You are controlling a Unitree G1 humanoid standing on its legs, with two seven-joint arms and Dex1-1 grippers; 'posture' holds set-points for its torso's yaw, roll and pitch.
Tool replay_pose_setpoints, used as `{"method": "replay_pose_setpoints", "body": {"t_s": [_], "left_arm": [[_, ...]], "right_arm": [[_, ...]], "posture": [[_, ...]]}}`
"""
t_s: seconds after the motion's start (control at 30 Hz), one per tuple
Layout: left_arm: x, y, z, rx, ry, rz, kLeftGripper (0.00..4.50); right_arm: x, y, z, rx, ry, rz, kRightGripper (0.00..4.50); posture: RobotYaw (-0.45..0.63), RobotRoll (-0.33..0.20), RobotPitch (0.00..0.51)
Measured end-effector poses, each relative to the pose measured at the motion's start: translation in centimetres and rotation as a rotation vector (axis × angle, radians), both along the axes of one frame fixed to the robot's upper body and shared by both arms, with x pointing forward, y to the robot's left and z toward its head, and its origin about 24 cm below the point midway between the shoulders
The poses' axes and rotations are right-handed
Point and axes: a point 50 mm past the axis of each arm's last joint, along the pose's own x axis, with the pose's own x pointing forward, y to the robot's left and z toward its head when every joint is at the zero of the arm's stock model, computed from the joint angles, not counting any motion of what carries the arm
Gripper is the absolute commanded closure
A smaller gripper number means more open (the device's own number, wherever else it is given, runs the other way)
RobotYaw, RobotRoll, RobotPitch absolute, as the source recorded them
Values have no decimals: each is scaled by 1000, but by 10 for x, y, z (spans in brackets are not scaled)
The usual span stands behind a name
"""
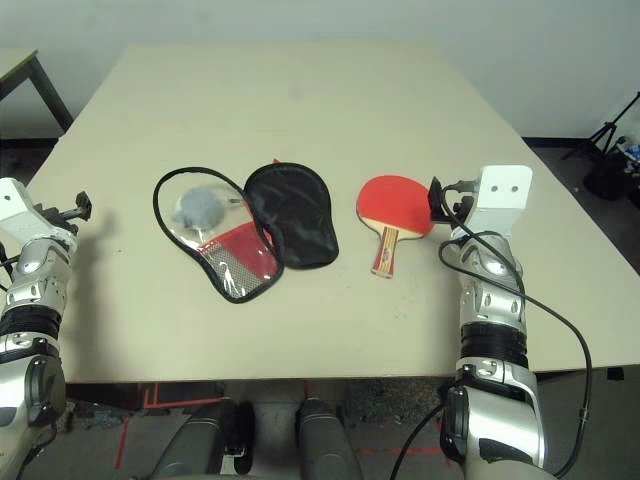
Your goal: Store the ping-pong paddle in its case and zip it.
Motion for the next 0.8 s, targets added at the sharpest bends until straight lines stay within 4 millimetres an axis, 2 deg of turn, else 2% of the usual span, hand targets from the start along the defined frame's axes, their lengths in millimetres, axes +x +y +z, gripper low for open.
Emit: {"method": "replay_pose_setpoints", "body": {"t_s": [0.03, 0.13, 0.2, 0.3, 0.5, 0.63, 0.8], "left_arm": [[0, 0, 0, 0, 0, 0, 0], [4, -4, 0, -11, 10, -16, 0], [12, -15, 2, -24, 13, -53, 0], [23, -28, 7, -29, 8, -105, 0], [29, -31, 15, -30, -1, -122, 0], [36, -24, 45, 3, -63, -152, 0], [52, -36, 108, 96, -131, -389, 0]], "right_arm": [[0, 0, 0, 0, 1, -2, 42], [-3, 0, 2, -4, -7, -5, 42], [-3, 1, 5, -2, -14, -1, 42], [-2, 4, 12, 3, -34, 7, 42], [2, 7, 19, 35, -16, 16, 42], [12, 15, 27, 104, 93, 58, 42], [18, 30, 61, 136, 265, 145, 42]], "posture": [[-92, 0, 191], [-121, 0, 190], [-134, 0, 186], [-129, 0, 171], [-85, 0, 123], [-79, 0, 114], [-84, 0, 104]]}}
